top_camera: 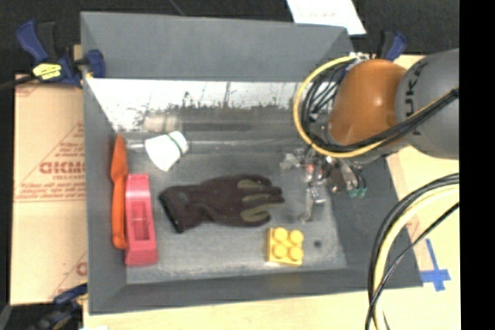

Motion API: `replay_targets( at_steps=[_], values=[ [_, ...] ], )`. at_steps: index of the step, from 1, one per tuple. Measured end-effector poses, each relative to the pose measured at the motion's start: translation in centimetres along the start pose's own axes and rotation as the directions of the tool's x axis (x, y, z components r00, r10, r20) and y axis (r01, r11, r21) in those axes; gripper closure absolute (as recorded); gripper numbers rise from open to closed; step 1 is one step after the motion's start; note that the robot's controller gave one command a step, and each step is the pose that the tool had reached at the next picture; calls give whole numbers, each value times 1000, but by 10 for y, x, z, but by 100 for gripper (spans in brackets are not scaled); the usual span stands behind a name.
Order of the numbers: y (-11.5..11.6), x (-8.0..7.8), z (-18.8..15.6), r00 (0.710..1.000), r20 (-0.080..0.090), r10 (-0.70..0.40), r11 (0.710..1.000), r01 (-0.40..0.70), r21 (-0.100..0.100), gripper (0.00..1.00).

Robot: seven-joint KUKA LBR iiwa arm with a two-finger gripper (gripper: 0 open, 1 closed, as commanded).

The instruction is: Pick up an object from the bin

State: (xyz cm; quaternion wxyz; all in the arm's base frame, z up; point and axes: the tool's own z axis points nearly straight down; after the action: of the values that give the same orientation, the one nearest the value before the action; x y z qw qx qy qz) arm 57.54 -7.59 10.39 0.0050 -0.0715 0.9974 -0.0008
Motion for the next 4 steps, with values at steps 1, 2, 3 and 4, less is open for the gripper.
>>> replay_targets(
  at_steps=[1, 2, 3, 4],
  values=[
    [-1, 10, -33, 998, 8, -64, 998, 64, 8, 0],
    [45, 6, 33, 997, 2, -81, 997, 81, -2, 0],
    [42, 8, 30, 996, 8, -91, 996, 91, 2, 0],
    [58, 52, 23, 901, 58, -430, 903, 429, 34, 0]
  ],
)
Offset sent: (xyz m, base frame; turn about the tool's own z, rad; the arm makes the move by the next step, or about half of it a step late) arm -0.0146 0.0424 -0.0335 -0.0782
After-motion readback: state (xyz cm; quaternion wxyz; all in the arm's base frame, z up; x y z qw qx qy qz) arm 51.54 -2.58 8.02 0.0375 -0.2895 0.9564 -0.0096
